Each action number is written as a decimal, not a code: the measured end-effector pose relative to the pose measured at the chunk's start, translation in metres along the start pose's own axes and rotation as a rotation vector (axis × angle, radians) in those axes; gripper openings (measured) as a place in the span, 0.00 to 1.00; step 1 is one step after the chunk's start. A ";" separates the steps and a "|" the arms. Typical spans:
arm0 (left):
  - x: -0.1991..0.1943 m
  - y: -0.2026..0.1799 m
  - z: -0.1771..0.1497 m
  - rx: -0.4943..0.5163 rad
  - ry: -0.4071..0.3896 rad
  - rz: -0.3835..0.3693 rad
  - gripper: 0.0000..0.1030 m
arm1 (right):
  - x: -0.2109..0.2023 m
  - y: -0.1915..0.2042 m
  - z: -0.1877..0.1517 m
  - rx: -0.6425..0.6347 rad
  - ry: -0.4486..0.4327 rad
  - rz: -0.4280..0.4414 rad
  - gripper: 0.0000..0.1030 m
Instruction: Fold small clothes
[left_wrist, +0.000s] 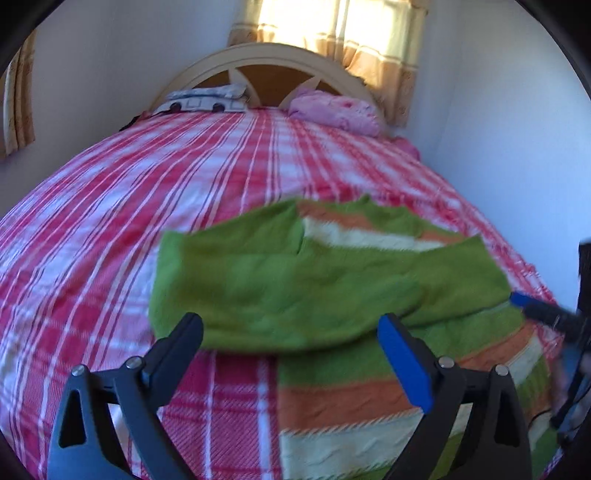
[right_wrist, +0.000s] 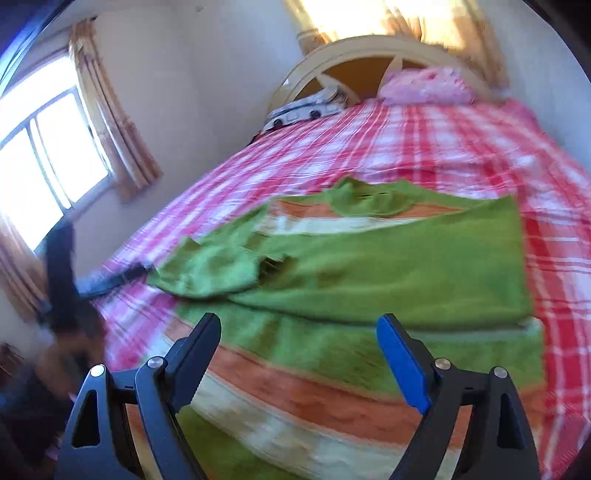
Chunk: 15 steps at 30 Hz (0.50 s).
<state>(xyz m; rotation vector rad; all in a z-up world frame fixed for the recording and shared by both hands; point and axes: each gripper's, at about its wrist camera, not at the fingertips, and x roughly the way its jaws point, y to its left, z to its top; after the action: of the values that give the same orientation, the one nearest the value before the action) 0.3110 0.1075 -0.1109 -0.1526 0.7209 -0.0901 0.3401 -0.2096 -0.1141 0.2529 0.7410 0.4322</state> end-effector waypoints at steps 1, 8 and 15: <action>0.003 0.001 -0.006 0.014 0.016 0.023 0.95 | 0.008 0.003 0.006 0.006 0.012 0.014 0.84; 0.025 0.008 -0.024 0.009 0.088 0.015 0.95 | 0.092 0.018 0.036 0.069 0.132 0.049 0.65; 0.033 0.012 -0.030 -0.014 0.113 -0.030 0.95 | 0.138 0.037 0.040 0.050 0.201 0.055 0.61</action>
<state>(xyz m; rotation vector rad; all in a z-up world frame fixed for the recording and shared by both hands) 0.3162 0.1113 -0.1568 -0.1727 0.8318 -0.1233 0.4476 -0.1160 -0.1541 0.2798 0.9445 0.4962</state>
